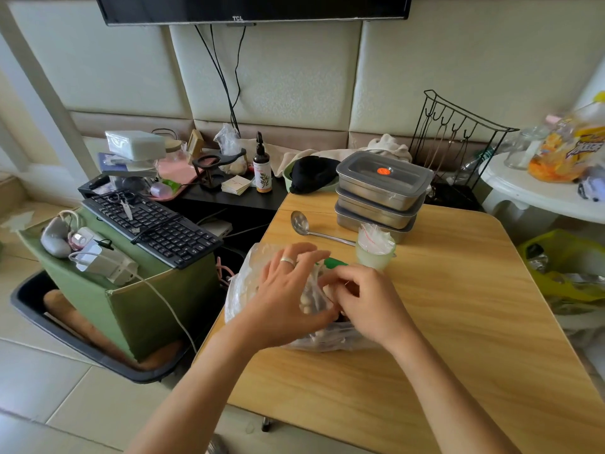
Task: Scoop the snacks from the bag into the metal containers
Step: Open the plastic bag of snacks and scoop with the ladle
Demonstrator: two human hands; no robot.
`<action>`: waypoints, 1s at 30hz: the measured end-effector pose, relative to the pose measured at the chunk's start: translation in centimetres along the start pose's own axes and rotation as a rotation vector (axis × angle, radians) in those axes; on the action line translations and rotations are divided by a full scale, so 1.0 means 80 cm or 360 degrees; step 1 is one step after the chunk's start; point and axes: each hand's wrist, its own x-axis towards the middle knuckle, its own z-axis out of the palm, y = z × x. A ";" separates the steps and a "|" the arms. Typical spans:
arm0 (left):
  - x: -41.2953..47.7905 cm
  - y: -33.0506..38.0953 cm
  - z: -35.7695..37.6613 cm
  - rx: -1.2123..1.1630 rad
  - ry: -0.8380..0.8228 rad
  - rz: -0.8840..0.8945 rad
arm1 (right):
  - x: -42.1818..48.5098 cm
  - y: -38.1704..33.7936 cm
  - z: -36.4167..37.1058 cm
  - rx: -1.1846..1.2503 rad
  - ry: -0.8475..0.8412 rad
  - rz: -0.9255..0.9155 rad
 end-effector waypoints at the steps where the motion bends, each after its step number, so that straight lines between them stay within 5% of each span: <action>1: 0.000 -0.003 0.002 0.0042 -0.0043 0.0028 | -0.001 -0.002 -0.004 0.0138 -0.0060 0.0036; 6: 0.007 -0.010 0.011 0.0020 0.0133 0.0019 | -0.002 0.000 -0.002 0.0242 -0.0131 0.0110; 9: 0.010 -0.012 0.010 0.0057 0.0141 -0.0060 | -0.002 -0.001 0.001 -0.0010 0.0121 -0.0205; 12: 0.009 -0.008 0.012 0.0074 0.0103 -0.0075 | -0.004 -0.002 0.005 -0.0060 0.0056 -0.0466; 16: 0.008 -0.012 0.014 0.0072 0.0066 -0.0068 | -0.004 0.004 0.011 -0.0167 -0.0150 -0.0365; 21: 0.005 -0.009 0.019 -0.0011 0.0064 -0.0012 | -0.002 0.010 0.011 -0.0214 -0.0106 -0.0307; 26: 0.005 -0.010 0.017 -0.0140 0.0157 -0.0030 | -0.003 -0.004 0.006 0.0457 -0.0024 -0.0106; 30: 0.002 -0.008 0.012 -0.0153 0.0124 -0.0203 | 0.014 -0.002 0.009 0.0202 0.0140 -0.0144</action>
